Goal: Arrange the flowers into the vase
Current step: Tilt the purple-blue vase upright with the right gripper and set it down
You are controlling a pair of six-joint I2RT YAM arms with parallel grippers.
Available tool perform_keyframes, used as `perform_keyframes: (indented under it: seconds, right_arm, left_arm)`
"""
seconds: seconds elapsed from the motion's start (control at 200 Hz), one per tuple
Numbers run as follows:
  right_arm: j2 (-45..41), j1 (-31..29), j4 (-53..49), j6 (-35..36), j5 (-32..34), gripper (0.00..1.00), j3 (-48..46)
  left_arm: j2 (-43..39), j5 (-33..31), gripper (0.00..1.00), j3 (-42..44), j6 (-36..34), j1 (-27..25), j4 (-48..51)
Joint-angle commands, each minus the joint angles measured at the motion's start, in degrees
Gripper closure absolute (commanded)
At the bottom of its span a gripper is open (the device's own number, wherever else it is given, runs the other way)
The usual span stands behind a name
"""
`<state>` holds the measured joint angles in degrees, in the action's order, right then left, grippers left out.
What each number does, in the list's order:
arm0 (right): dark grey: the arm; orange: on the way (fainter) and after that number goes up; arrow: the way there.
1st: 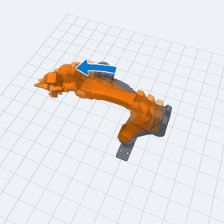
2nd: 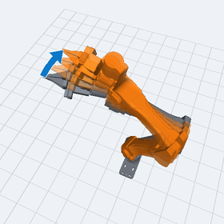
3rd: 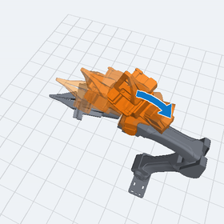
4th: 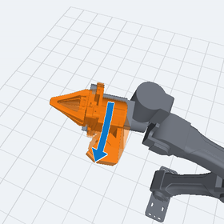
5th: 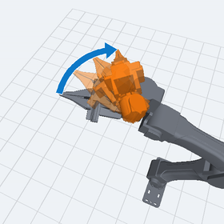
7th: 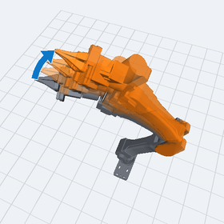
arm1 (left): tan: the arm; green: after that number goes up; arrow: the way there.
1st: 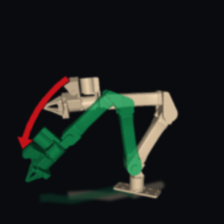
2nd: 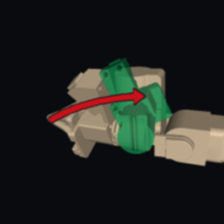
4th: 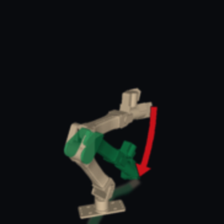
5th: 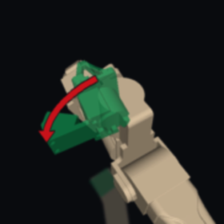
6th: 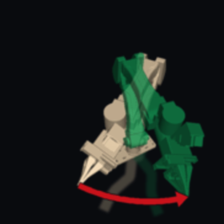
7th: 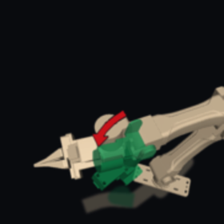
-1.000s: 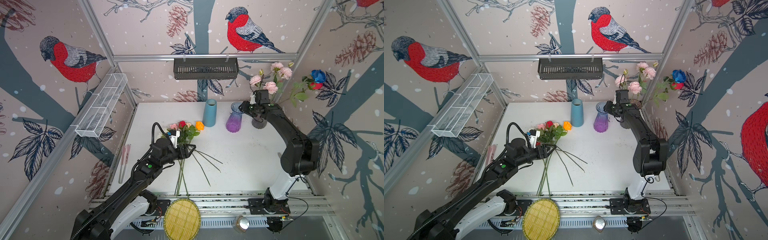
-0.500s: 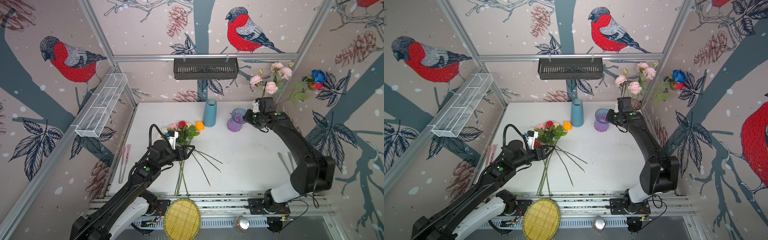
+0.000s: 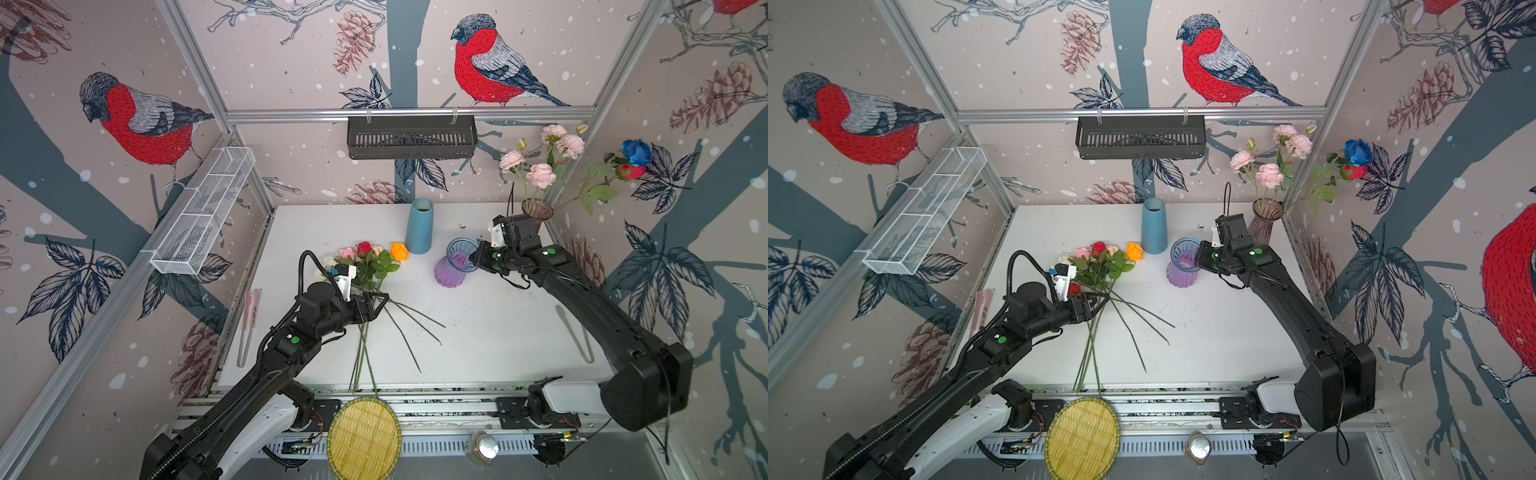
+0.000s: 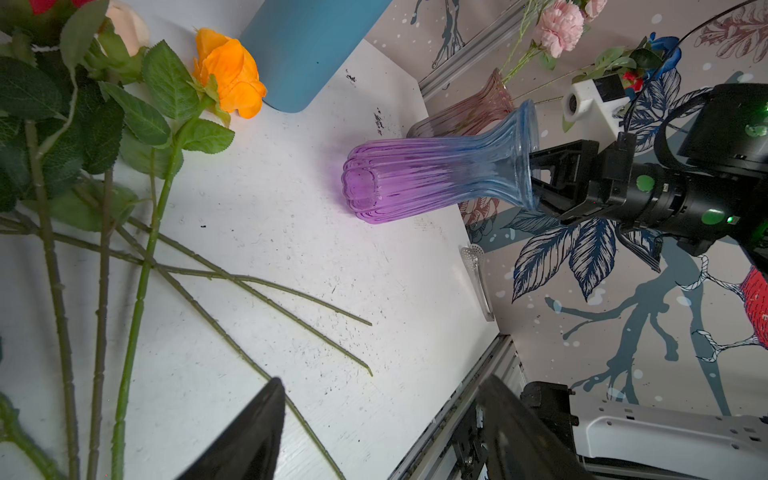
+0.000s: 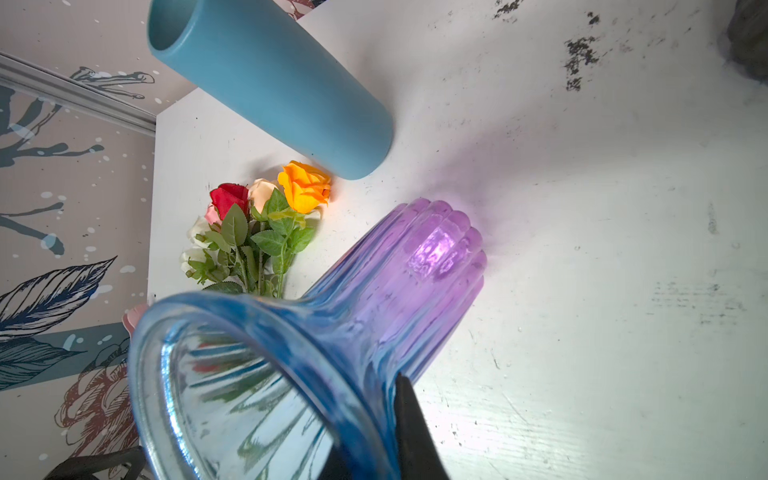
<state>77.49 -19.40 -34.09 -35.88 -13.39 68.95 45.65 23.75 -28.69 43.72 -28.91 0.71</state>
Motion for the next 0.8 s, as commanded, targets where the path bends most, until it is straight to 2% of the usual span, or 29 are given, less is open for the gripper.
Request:
perform_keyframes:
  seconds: [0.0,0.49,0.605,0.796]
  right_arm:
    - [1.01,-0.07,5.99,-0.51,-1.05,0.99,1.03]
    - [4.55,1.59,5.14,-0.24,-4.26,0.81,2.85]
    - [4.62,2.04,5.10,-0.07,-4.45,0.71,3.10]
    - [4.95,2.92,5.07,0.46,-5.64,0.67,4.07]
  left_arm:
    - [0.27,-0.59,0.26,0.21,0.44,0.14,-1.57]
    - [1.24,-1.09,0.26,0.15,-0.17,0.25,-1.12]
    - [1.53,-1.13,0.26,-0.45,-0.76,0.44,-0.40]
    - [1.47,-2.09,0.26,-1.10,-1.60,0.69,1.58]
